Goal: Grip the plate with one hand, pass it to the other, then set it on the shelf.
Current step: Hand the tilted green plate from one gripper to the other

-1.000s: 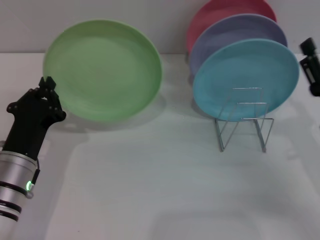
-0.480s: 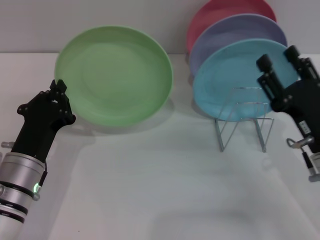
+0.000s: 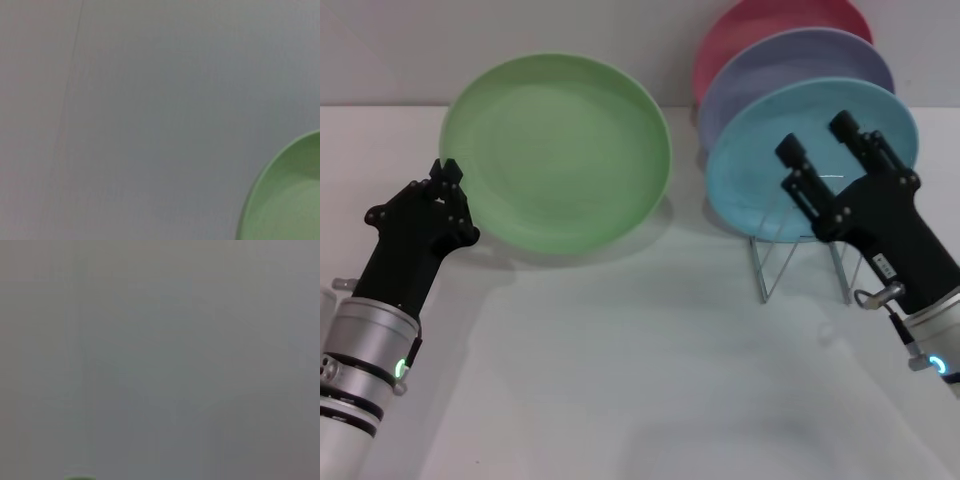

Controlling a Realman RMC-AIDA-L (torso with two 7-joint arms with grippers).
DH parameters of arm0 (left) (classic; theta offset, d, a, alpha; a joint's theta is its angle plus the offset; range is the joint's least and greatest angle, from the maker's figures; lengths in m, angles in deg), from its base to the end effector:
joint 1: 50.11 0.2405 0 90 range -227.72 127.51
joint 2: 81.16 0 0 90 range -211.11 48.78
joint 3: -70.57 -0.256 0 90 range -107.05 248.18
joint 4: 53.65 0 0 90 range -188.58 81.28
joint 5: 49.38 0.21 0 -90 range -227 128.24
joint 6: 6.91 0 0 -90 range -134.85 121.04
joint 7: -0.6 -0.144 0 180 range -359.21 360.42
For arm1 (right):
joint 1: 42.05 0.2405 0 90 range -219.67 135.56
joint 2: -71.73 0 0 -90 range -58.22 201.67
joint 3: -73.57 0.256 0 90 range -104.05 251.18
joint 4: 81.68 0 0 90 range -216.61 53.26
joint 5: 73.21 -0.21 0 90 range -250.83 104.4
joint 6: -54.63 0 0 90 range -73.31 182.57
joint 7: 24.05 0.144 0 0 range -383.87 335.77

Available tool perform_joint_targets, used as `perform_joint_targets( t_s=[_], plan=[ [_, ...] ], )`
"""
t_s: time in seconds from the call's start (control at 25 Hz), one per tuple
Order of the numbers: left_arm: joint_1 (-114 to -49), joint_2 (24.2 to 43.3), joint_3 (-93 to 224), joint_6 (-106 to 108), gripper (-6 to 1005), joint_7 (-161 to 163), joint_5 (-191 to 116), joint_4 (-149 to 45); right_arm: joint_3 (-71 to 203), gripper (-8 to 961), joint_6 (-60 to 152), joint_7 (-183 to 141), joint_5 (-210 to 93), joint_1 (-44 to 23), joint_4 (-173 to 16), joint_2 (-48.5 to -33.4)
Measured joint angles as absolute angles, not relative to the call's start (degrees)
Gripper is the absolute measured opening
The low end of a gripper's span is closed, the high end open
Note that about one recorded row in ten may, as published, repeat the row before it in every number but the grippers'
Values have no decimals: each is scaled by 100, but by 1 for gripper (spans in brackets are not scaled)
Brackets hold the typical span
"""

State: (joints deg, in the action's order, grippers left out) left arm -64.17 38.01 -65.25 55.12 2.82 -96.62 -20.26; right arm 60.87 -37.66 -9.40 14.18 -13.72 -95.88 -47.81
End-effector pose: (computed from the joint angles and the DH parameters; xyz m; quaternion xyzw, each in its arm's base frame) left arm -0.2731 0.2989 -0.0580 -0.6968 -0.2642 -0.3759 0.5508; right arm 0.2547 0.2857 -0.0488 -0.7351 0.1592 0.4796 0.4519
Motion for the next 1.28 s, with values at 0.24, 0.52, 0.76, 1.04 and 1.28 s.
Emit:
perform_joint_targets(
  t_s=[0.24, 0.52, 0.76, 1.04, 1.28],
  plan=[
    [-6498, 3801, -6505, 5475, 50, 275, -9724, -2045, 6078, 680, -3622, -943, 1493, -1344, -9611, -4781],
    [-6661, 3801, -6750, 5318, 52, 250, -10258, -2095, 6087, 680, -3326, -946, 1635, -1301, -9674, -4794],
    [-6626, 3801, -6805, 5400, 53, 196, -10264, -2092, 6113, 680, -3057, -946, 1716, -1166, -9839, -4798],
    [-6474, 3801, -6956, 5800, 54, 8, -10265, -2112, 6158, 679, -2524, -946, 1721, -907, -10049, -4799],
    [-6433, 3802, -7251, 6096, 55, -565, -10371, -2147, 6228, 679, -1996, -946, 1723, -625, -10237, -4799]
  ],
)
